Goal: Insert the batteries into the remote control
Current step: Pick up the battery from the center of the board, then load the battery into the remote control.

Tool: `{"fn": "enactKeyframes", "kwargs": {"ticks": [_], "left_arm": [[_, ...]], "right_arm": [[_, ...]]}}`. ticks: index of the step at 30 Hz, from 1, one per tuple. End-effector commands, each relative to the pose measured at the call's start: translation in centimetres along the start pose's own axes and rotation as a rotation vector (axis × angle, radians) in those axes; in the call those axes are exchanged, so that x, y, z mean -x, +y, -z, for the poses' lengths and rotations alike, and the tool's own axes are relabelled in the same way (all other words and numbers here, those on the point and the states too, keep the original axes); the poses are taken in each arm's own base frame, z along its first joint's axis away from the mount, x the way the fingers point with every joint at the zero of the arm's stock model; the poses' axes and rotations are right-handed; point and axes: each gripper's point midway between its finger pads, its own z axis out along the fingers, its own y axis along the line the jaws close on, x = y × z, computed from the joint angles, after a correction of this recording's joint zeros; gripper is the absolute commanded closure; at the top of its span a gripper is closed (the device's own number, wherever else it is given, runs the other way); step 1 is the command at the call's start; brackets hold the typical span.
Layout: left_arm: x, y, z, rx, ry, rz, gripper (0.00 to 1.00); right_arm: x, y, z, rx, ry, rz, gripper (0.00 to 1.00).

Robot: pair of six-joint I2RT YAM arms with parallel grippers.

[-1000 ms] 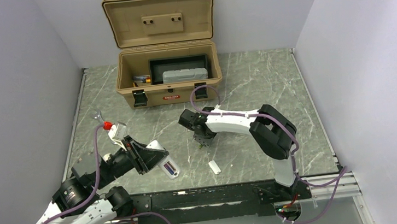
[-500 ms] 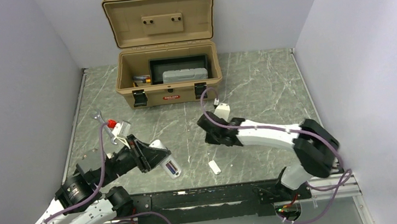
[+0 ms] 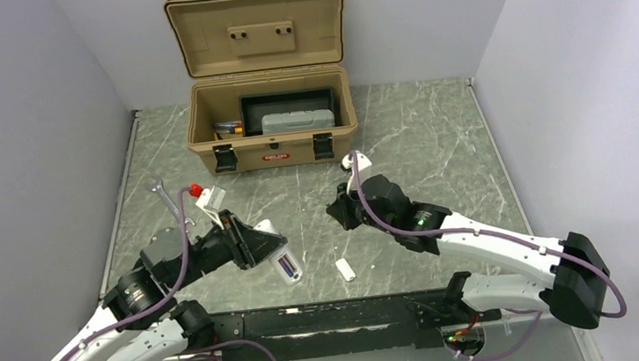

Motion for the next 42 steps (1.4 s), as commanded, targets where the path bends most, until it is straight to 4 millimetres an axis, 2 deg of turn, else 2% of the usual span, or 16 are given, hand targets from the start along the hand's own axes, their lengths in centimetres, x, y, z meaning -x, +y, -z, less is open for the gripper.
{"fn": "enactKeyframes", "kwargs": {"ticks": [1,4,9,12,14,16,23,34,42], "left_arm": [[0.9,-1.7,-1.0,-0.080,-0.029,0.031,1.00],[0.7,-1.5,-1.5,-0.078,-0.028,0.055,1.00],[0.4,-0.5,-2.3,-0.057,-0.048,0.118,1.00],[0.2,0.1,-2.7,-0.051,-0.067,0.163,1.00],[0.2,0.4,-3.0,-0.049,-0.082,0.189,1.00],[0.4,0.2,-3.1,-0.064,-0.097,0.209,1.00],[1.0,0.3,-3.5,-0.074,-0.141,0.279,1.00],[1.0,0.9,-3.8,-0.051,-0.152,0.331,1.00],[1.1,0.6,-3.6,-0.066,-0.159,0.343,1.00]], "right_arm": [[4.3,5.1,3.3,0.282,-0.091,0.212,1.00],[5.8,6.7,5.5,0.374,-0.142,0.253,1.00],[8.2,7.9,9.4,0.450,-0.232,0.297,1.00],[9.4,9.0,11.3,0.504,-0.262,0.253,1.00],[9.9,9.5,11.8,0.521,-0.249,0.209,1.00],[10.0,10.2,12.1,0.544,-0.211,0.213,1.00],[8.4,12.6,12.3,0.667,-0.109,0.227,1.00],[5.8,15.0,12.0,0.710,-0.051,0.256,1.00],[4.1,15.9,10.9,0.720,-0.012,0.255,1.00]]}}
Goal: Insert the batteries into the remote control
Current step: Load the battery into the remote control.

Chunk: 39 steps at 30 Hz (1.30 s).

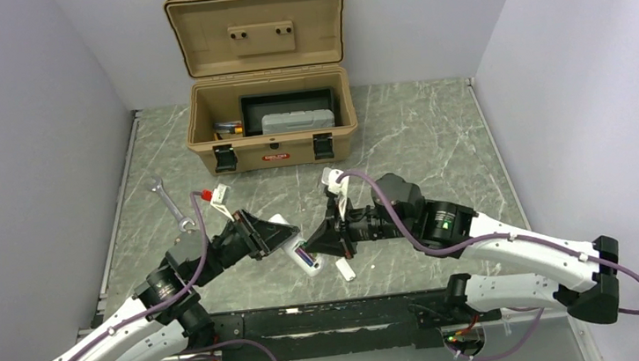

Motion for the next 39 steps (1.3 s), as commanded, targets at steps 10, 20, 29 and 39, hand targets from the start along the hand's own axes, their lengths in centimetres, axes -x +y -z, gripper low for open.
{"fn": "enactKeyframes", "kwargs": {"ticks": [10,20,29,39], "left_arm": [[1.3,-2.1,0.5,-0.074,-0.051,0.022,1.00],[1.3,-2.2,0.5,-0.074,-0.051,0.022,1.00],[1.3,-2.1,0.7,-0.076,-0.059,0.035,1.00],[1.3,-2.2,0.7,-0.091,-0.064,0.058,1.00]], "right_arm": [[0.8,-0.1,-1.4,-0.007,-0.064,-0.015,1.00],[-0.4,-1.3,-1.7,-0.059,-0.029,-0.004,1.00],[-2.0,-2.2,-1.5,-0.099,0.034,0.019,1.00],[-3.5,-3.0,-0.9,-0.145,0.092,0.048,1.00]]}}
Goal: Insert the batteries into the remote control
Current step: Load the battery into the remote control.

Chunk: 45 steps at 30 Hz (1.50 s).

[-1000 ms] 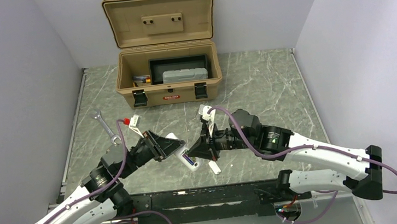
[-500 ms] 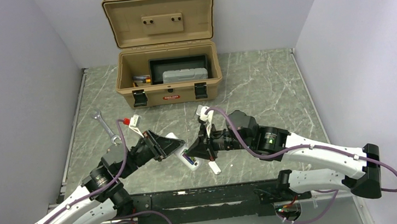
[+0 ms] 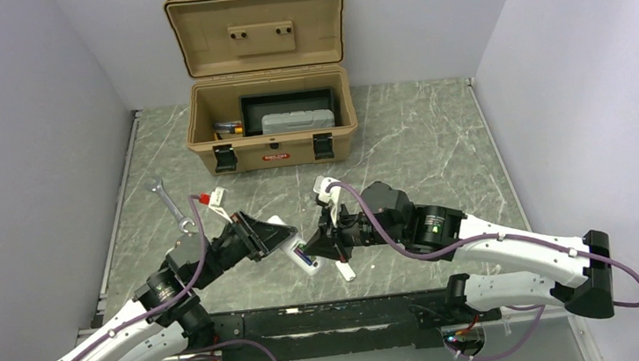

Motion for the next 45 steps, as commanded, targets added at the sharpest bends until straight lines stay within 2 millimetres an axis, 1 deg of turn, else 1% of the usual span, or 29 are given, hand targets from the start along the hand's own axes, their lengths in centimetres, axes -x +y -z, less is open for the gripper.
{"fn": "enactKeyframes", "kwargs": {"ticks": [1,11,18,26,35,38,45], "left_arm": [[1.1,-3.0,0.4,-0.105,-0.036,0.029,1.00],[0.9,-3.2,0.3,-0.111,-0.022,0.026,1.00],[0.9,-3.2,0.2,-0.115,-0.022,0.026,1.00],[0.7,-3.3,0.1,-0.122,-0.008,0.028,1.00],[0.6,-3.3,0.1,-0.126,-0.008,0.030,1.00],[0.6,-3.3,0.1,-0.126,-0.006,0.030,1.00],[0.6,-3.4,0.0,-0.127,-0.002,0.030,1.00]], "right_arm": [[-0.9,-1.4,0.3,-0.070,0.028,0.032,1.00],[-1.5,-1.8,-0.1,-0.082,0.031,0.023,1.00],[-1.3,-2.1,-0.4,-0.096,0.030,0.035,0.97],[-0.8,-2.6,-0.7,-0.117,0.012,0.058,0.97],[-0.9,-2.3,-1.2,-0.099,0.013,0.070,0.96],[-1.1,-2.2,-1.4,-0.096,0.024,0.073,0.94],[-1.7,-2.3,-1.6,-0.103,0.048,0.072,0.85]]}}
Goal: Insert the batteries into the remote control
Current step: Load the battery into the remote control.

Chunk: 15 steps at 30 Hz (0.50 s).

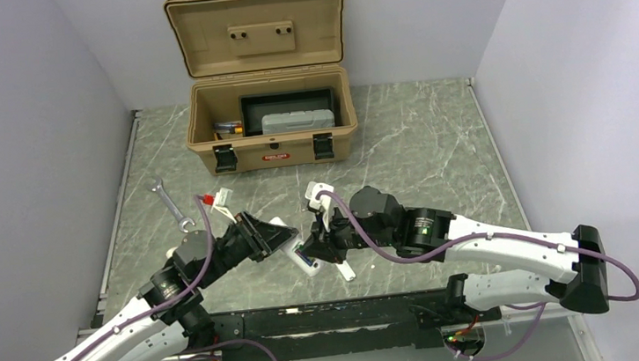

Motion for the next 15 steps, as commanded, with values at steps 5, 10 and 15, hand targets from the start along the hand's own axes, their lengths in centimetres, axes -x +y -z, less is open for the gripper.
{"fn": "enactKeyframes", "kwargs": {"ticks": [5,10,15], "left_arm": [[1.02,-5.05,0.75,-0.180,-0.013,0.031,1.00],[1.08,-4.97,0.84,-0.179,-0.019,0.035,1.00],[1.07,-4.88,0.82,-0.178,-0.020,0.035,1.00]], "right_arm": [[-0.95,-1.48,-0.30,-0.072,0.027,0.024,0.80],[-1.12,-1.71,0.00,-0.087,0.031,0.027,0.77],[-1.09,-1.84,0.32,-0.096,0.025,0.027,0.76]]}}
